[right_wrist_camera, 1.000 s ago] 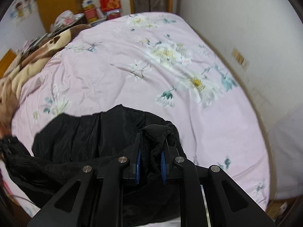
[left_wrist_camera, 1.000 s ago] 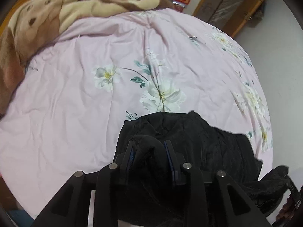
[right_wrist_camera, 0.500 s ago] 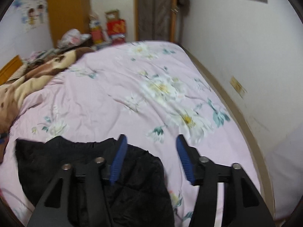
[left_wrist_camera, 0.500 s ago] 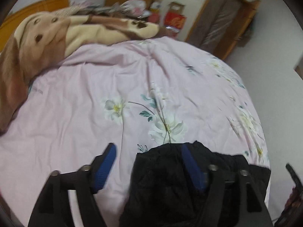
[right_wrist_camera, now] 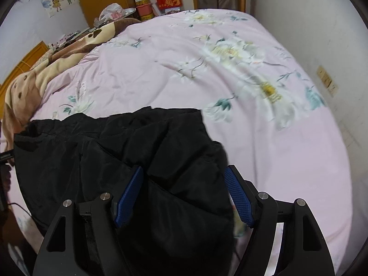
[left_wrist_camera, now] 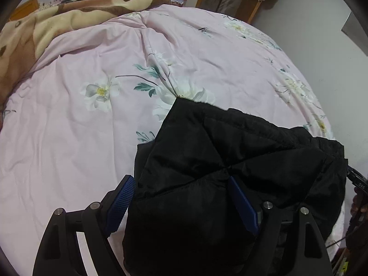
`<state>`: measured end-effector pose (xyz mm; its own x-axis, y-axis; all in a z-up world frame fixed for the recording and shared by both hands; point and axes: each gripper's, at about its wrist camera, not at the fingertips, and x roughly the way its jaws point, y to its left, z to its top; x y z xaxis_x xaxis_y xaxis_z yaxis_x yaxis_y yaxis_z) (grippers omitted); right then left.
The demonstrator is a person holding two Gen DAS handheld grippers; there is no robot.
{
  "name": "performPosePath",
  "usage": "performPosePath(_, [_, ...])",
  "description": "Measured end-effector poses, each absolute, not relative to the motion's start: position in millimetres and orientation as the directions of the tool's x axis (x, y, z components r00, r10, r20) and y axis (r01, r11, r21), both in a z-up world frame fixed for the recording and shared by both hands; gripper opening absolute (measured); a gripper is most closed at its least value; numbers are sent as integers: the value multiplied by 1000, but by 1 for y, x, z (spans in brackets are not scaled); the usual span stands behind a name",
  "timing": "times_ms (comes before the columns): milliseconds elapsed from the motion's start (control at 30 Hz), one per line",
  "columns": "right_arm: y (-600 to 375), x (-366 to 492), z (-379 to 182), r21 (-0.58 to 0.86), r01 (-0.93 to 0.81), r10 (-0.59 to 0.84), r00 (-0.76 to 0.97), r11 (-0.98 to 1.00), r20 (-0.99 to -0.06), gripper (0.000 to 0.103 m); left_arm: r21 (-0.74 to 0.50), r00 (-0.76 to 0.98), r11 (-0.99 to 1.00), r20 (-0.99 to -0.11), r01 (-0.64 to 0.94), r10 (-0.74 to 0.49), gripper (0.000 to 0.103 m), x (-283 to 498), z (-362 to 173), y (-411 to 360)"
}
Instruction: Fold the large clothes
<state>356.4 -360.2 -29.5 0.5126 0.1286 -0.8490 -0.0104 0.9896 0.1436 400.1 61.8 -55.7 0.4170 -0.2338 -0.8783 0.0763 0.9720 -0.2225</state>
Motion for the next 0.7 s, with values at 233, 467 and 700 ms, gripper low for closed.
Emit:
performPosePath(233, [-353,349,-8,95,-7,80,605,995,-792,13,-153,500,988,-857,-12,-126,22,401,-36,66])
performPosePath(467, [-348,363,26,22,35,-10,724,999,-690,13,-83,593,996,-804,-28,-51,21,420,-13,54])
performPosePath(700, [-340,410,-65,-116,82,-141,473,990,-870,16,-27,435,1000,-900,-13,-19,22,452,-82,38])
